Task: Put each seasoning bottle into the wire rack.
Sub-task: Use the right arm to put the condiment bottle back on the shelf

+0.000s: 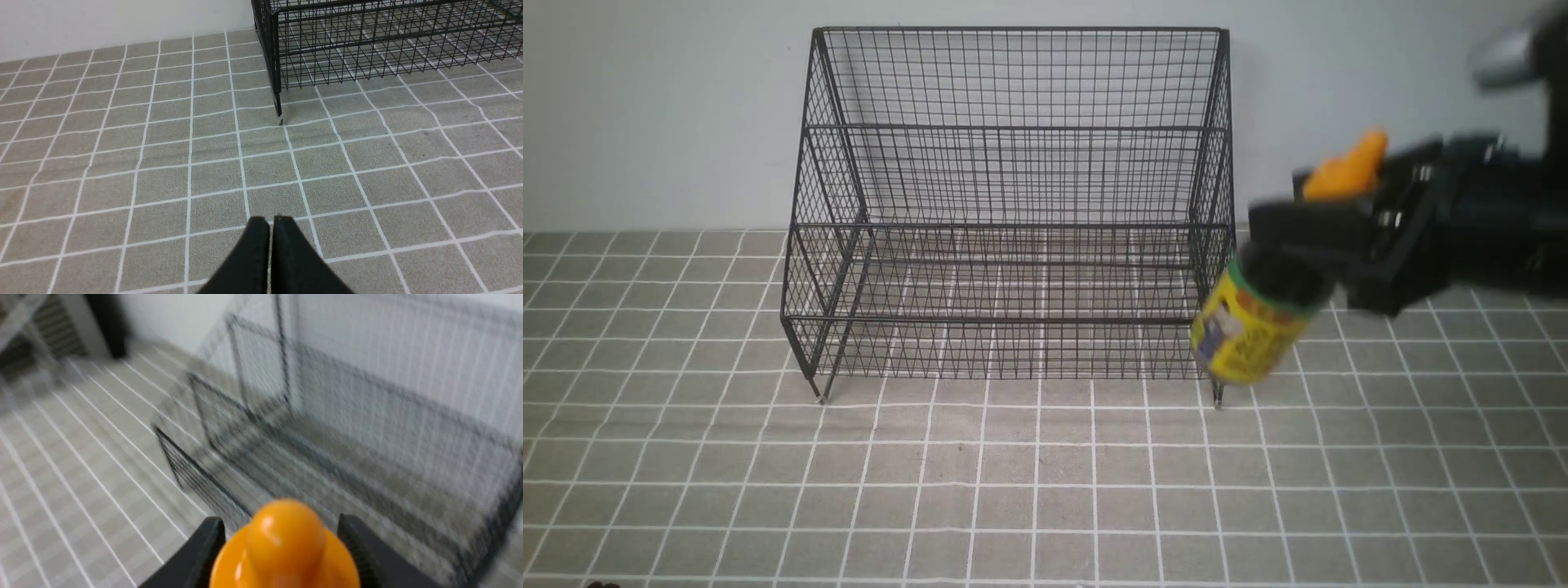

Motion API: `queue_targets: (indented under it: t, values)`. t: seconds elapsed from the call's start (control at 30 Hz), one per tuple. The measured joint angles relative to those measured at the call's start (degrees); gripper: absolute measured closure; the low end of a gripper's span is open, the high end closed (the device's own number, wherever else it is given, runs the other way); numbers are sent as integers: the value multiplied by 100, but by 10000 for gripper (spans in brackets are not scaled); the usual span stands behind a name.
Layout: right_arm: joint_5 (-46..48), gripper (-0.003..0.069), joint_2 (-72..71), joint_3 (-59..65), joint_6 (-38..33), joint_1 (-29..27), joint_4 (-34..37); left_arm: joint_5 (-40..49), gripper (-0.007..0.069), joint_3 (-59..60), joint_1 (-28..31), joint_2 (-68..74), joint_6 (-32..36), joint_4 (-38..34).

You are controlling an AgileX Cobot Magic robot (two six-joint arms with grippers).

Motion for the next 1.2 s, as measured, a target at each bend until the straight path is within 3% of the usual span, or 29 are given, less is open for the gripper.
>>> queue_targets:
  t: [0.17, 0.43, 1.0, 1.2]
  values:
    - [-100, 336, 474, -784, -217, 1, 0, 0, 631, 0, 0, 0, 0, 0]
    - [-65, 336, 2479, -1948, -441, 1, 0, 0, 631, 0, 0, 0, 0, 0]
    - [192, 333, 3766, -2227, -441, 394, 0, 0, 631, 0, 0, 0, 0, -6]
    - [194, 201, 3757, -2290, -435, 394, 4, 0, 631, 0, 0, 0, 0, -6]
